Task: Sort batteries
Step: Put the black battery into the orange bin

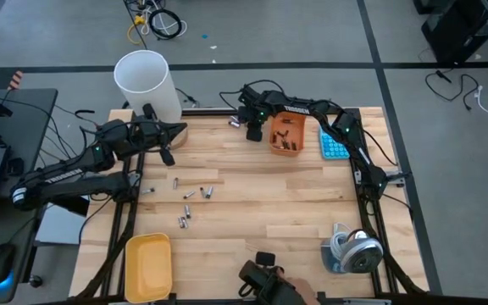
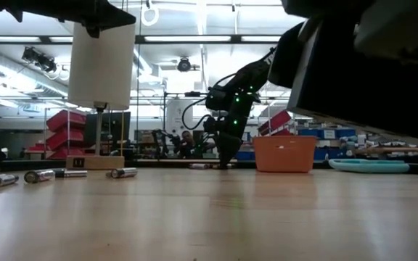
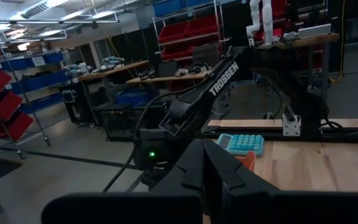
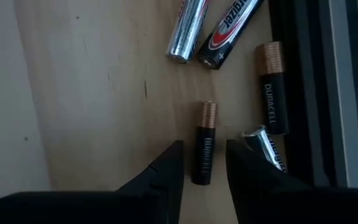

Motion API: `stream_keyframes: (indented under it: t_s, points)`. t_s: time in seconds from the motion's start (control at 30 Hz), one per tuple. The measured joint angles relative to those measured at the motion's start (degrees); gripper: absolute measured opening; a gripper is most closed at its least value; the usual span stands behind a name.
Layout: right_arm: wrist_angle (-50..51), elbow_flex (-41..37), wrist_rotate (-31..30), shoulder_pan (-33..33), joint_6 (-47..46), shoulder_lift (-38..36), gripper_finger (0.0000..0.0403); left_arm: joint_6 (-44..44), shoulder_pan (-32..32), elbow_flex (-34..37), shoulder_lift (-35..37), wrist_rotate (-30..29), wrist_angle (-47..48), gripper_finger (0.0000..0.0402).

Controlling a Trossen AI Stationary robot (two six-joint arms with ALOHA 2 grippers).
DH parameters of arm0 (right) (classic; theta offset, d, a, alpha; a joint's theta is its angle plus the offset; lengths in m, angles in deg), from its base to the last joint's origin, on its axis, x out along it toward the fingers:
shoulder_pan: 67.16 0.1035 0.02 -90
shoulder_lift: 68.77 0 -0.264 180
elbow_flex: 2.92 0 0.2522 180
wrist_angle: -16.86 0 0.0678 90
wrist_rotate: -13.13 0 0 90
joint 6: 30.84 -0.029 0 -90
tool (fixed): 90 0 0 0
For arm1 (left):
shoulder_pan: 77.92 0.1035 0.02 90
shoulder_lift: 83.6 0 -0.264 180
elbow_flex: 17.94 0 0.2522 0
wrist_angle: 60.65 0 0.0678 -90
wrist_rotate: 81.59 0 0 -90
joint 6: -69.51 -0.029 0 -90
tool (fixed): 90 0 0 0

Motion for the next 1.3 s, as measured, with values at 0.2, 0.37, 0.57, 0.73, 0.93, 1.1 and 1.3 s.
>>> stream_keyframes:
  t_s: [0.2, 0.37, 0.57, 0.73, 0.93, 1.1, 1.3]
  points:
    - [0.3, 0.0, 2.9, -0.4, 0.2, 0.0, 0.0100, -0.1, 0.0, 0.0, 0.0, 0.0, -0.3, 0.0001]
    - [1.8, 0.0, 5.1, -0.5, 1.0, 0.0, 0.0079, -0.1, 0.0, 0.0, 0.0, 0.0, -0.3, 0.0001]
    - [3.6, 0.1, 6.4, -0.4, 2.6, -0.1, 0.0047, -0.2, 0.0, 0.0, 0.0, 0.0, -0.3, 0.0001]
    - [2.9, 0.1, 7.5, -0.4, 3.1, 0.4, 0.0026, -0.2, 0.0, 0.0, 0.0, 0.0, -0.3, 0.0001]
    - [2.9, 0.2, 7.4, -0.3, 5.3, 0.5, 0.0010, -0.3, 0.0, 0.0, 0.0, 0.0, -0.9, 0.0001]
    - [4.0, 0.9, 6.4, -0.2, 4.7, 0.5, 0.0007, -1.7, 0.0, 0.0, 0.0, 0.0, -3.1, 0.0001]
    - [10.4, 5.8, 5.3, -0.2, 3.7, 1.0, 0.0007, -1.7, 0.0, 0.0, 0.0, -0.3, -3.7, 0.0001]
